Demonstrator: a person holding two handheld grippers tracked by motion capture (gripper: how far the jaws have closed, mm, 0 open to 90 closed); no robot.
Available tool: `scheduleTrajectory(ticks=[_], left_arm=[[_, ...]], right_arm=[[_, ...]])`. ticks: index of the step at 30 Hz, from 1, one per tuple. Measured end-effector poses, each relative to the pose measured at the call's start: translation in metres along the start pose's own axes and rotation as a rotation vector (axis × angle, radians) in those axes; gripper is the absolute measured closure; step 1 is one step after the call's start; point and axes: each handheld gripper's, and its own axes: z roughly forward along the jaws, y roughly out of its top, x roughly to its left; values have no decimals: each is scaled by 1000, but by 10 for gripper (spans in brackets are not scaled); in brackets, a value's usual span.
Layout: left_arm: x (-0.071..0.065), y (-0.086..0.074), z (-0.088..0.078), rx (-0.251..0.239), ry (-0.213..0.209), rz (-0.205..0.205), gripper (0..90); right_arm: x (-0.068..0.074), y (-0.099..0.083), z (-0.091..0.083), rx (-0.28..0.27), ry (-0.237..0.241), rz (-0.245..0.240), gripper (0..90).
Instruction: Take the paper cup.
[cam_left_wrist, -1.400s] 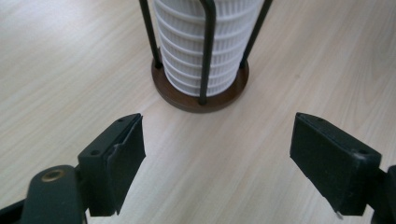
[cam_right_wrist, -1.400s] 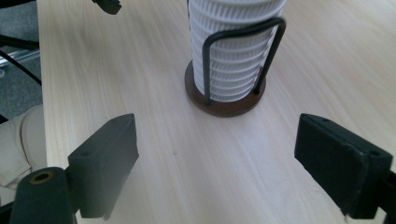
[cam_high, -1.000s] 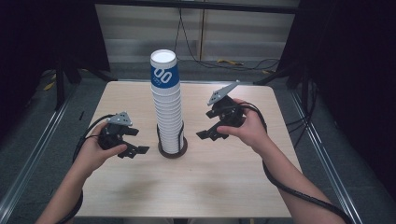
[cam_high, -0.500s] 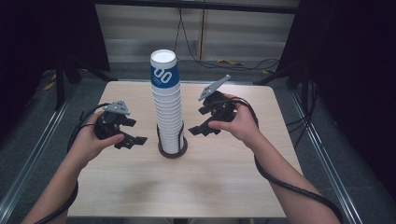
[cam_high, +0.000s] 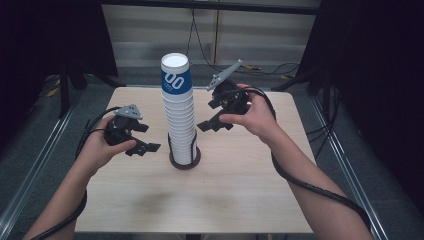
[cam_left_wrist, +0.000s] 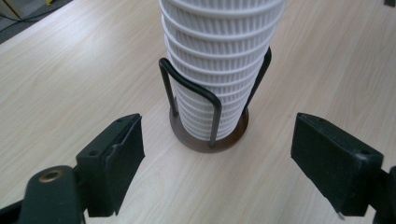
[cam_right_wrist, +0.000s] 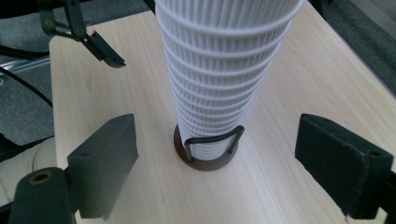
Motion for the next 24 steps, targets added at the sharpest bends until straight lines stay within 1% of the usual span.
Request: scheduleTrajectory(ticks=[1,2,3,4,5,6,7,8,9,10,11,12,13,14,15,16,18,19,20,22,24], left_arm=[[0,1,0,-3,1,-1,170],[0,1,0,-9,2,-13,170],[1,2,-1,2,5,-6,170],[1,2,-1,2,5,-6,170],[1,3,-1,1,4,-7,169],[1,3,-1,1,4,-7,169],[1,4,-1,3,-2,-7,169],[1,4,-1,3,-2,-7,169],[0,5,0,-2,0,-13,169],[0,5,0,-2,0,-13,169],[0,5,2,-5,-2,-10,169],[0,5,2,-5,-2,-10,169],[-1,5,3,-13,-2,-10,169],[-2,5,3,-10,5,0,169],[-1,6,2,-16,6,10,169],[-1,6,2,-16,6,10,169],[-1,6,2,-24,-1,1,169],[-1,6,2,-26,1,6,169],[-1,6,3,-26,4,3,169],[-1,5,5,-19,-4,7,169],[-1,3,8,-14,-9,3,169]], right_arm=[[0,3,-2,-3,0,5,121],[-1,5,-3,-1,-2,1,120],[-2,11,-7,-2,-3,2,119],[-2,11,-7,-2,-3,2,119],[-3,17,-11,-9,-9,-1,119],[-3,17,-11,-9,-9,-1,119],[-3,24,-16,-17,-2,-2,117],[-3,24,-16,-17,-2,-2,117],[-3,31,-19,-13,-4,-10,116],[-3,31,-19,-13,-4,-10,116],[-4,37,-20,-15,-4,-16,116],[-4,37,-20,-15,-4,-16,116],[-4,43,-22,-21,-3,-14,116],[-4,45,-22,-20,-2,-12,116],[-4,47,-23,-32,-8,-14,116],[-4,47,-23,-32,-8,-14,116],[-5,52,-25,-50,5,0,116],[-5,56,-25,-64,0,-3,116],[-4,58,-25,-67,-2,-5,116],[-4,61,-24,-68,-6,-6,116],[-4,68,-24,-76,-1,-4,115]])
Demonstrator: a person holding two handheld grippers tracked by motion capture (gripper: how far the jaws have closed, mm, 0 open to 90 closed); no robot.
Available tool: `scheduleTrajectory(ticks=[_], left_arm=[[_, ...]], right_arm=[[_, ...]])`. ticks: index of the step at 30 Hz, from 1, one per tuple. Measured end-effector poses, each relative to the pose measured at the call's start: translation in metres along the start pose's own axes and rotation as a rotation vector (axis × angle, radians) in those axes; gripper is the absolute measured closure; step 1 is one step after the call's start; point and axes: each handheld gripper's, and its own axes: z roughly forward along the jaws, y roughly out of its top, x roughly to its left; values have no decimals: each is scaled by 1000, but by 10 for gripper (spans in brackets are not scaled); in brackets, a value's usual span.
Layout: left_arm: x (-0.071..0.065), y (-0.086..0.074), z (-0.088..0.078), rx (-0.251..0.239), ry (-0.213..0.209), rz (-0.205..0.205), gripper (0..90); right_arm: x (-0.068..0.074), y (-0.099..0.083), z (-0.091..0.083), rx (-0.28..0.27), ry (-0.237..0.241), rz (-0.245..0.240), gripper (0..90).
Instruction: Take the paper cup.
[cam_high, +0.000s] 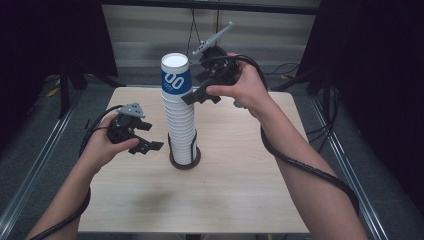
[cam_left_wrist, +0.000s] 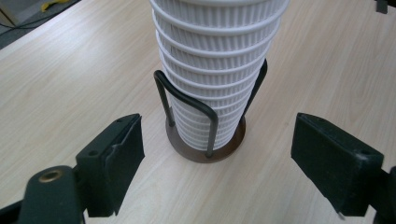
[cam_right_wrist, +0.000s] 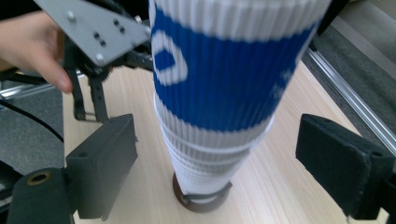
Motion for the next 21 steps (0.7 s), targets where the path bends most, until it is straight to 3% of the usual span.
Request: scheduleTrajectory(ticks=[11,21], left_arm=[[-2,-4,5,5,-6,10,170],[0,-2,4,-1,4,15,169]], right_arm=[[0,17,7,-6,-9,2,115],[0,11,27,-53,16,34,104]])
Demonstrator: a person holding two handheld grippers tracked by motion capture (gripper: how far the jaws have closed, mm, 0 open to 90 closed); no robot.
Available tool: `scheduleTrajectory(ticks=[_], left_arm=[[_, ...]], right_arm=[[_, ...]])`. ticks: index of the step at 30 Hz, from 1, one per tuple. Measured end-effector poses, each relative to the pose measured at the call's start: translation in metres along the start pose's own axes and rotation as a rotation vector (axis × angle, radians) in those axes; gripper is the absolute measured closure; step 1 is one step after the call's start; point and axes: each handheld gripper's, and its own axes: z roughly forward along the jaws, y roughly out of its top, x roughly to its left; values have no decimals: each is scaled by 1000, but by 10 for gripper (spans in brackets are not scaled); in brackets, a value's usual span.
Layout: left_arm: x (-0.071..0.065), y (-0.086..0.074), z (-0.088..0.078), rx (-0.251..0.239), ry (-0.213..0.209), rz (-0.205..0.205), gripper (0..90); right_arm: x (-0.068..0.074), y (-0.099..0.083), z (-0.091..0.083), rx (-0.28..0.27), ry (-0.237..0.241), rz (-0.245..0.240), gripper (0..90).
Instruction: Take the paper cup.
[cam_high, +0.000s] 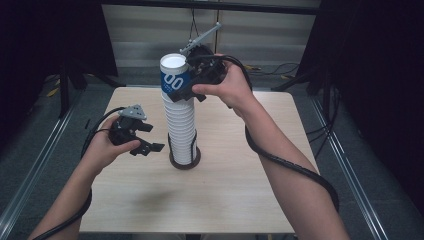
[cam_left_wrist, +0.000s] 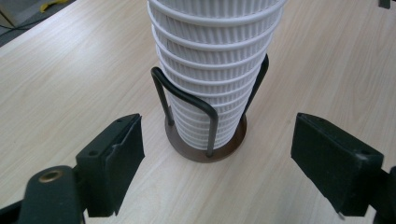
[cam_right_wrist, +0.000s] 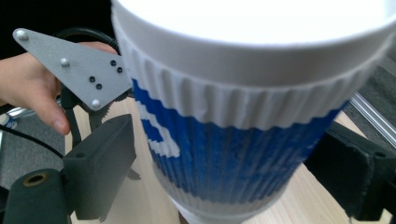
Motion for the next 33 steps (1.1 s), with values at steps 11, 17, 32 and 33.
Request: scheduleTrajectory(ticks=[11,17,32,33], left_arm=[[3,20,-7,-72,-1,-4,162],[7,38,-19,-140,-3,-34,159],[5,75,-27,-220,-8,6,158],[4,77,-27,-219,2,15,158]], right_arm=[[-4,-8,11,-27,-6,34,120],[-4,-8,9,-31,-10,39,135],[-3,-8,9,-30,-18,34,138],[-3,-8,9,-30,-18,34,138]])
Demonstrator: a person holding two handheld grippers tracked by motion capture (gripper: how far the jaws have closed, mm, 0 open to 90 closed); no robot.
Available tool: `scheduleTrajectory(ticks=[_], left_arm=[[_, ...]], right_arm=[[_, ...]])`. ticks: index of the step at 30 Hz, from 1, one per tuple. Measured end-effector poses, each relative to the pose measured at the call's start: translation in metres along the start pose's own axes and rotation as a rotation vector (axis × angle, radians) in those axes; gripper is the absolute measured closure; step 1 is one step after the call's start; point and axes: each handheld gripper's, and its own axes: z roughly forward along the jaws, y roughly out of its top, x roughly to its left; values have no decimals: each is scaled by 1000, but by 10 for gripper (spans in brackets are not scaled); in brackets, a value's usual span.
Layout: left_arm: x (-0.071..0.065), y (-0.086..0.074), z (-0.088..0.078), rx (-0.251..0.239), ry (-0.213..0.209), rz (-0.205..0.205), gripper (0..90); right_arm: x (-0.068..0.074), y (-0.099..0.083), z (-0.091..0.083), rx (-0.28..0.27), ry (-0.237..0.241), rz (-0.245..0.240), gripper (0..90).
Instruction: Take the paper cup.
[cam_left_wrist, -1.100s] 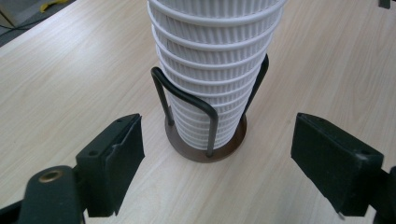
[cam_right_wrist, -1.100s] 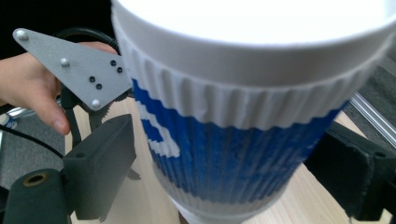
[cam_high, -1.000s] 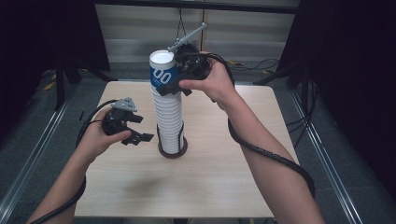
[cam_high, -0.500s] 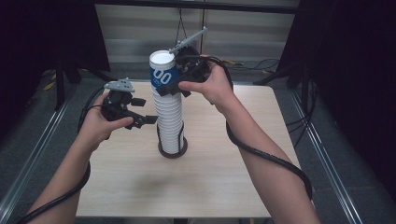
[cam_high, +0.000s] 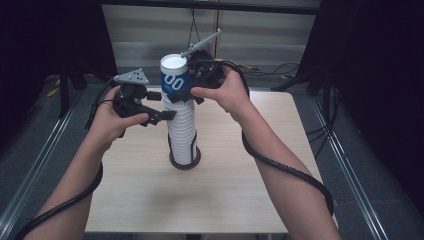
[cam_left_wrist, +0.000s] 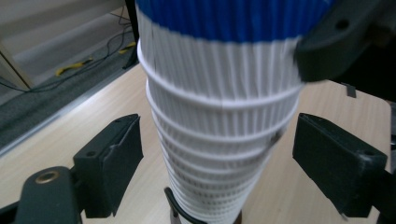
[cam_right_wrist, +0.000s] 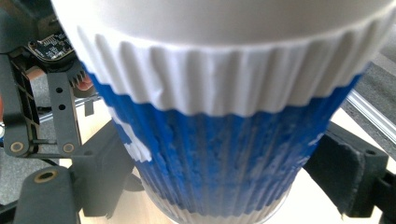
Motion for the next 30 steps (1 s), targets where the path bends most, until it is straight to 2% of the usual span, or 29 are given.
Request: scheduleTrajectory(ticks=[3,5,10,16,19,21,27,30], left_arm=[[1,3,2,-19,-14,0,154],[1,6,5,-47,-20,-15,155],[1,7,9,-59,-22,-26,141],[0,7,11,-57,-21,-34,136],[0,7,11,-54,-21,-33,137],[0,7,11,-57,-21,-34,137],[-1,8,10,-43,-19,-28,138],[0,8,10,-45,-19,-29,138]], right_arm=[[0,1,0,3,-5,2,138],[1,1,0,7,-7,3,138],[1,1,0,9,-10,0,138],[1,1,0,4,-13,5,144],[1,2,-3,-14,-13,3,156],[0,4,-9,-48,-3,26,167],[2,8,-15,-38,-15,3,169],[2,9,-17,-49,-10,15,169]])
